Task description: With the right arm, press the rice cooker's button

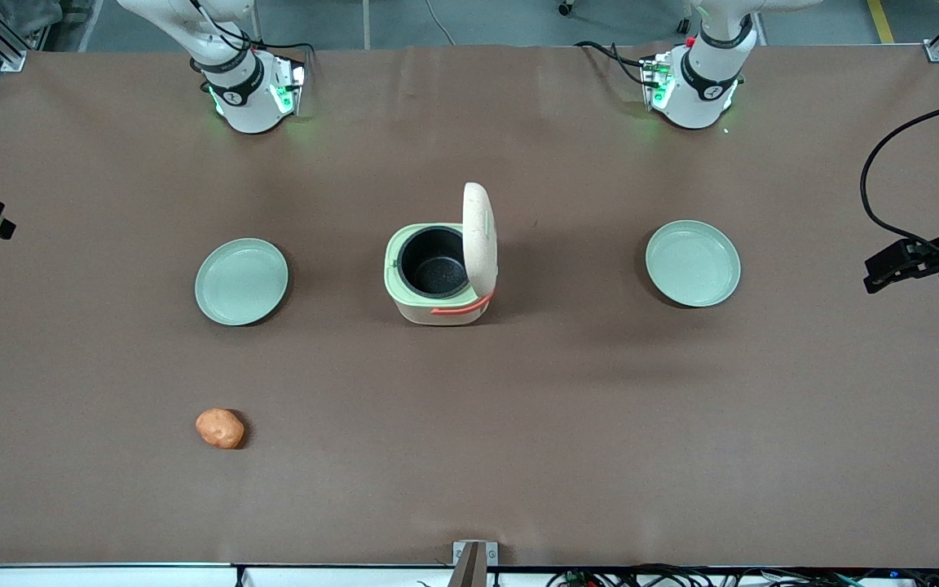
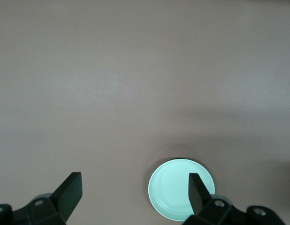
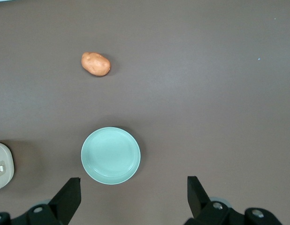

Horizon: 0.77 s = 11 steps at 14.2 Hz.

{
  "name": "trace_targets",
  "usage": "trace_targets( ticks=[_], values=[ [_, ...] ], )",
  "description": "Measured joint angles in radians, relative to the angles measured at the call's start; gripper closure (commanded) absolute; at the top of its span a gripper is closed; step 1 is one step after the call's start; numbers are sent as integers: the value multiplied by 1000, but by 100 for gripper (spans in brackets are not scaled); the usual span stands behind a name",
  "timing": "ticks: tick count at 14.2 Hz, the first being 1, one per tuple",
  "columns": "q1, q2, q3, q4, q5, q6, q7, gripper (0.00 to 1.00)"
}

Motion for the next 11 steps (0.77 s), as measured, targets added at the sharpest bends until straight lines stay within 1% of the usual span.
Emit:
trace_targets(
  ticks=[7,11],
  values=[
    [-2,-2,12,-2,2,12,-3,0],
    [-2,-32,15,-41,2,27,-3,0]
  ],
)
